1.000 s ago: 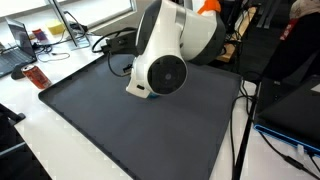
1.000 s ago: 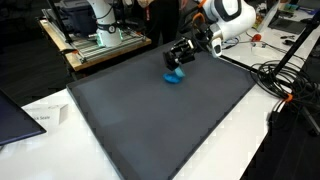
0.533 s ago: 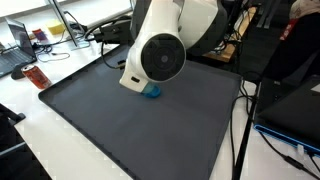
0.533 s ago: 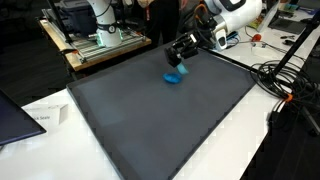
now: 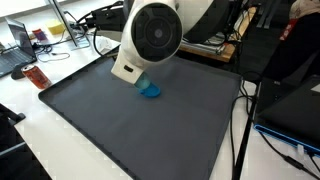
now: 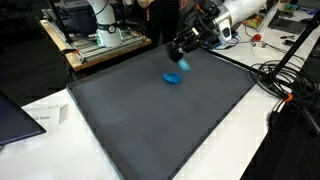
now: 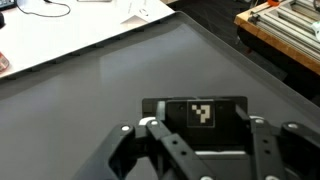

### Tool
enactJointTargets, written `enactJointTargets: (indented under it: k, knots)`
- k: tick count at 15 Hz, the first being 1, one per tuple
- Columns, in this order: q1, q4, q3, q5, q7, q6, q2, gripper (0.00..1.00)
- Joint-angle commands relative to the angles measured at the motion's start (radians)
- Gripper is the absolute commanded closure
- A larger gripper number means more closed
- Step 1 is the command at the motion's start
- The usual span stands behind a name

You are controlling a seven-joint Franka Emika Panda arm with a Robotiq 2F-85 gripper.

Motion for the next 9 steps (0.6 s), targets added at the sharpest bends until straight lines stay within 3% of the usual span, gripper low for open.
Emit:
enactJointTargets:
  k: [1,9]
  knots:
    - [-0.002,-0.052,-0.008,0.009,0.005,0.026,-0.056,0.65]
    - [-0.010,-0.063,-0.006,0.023,0.012,0.031,-0.091,0.65]
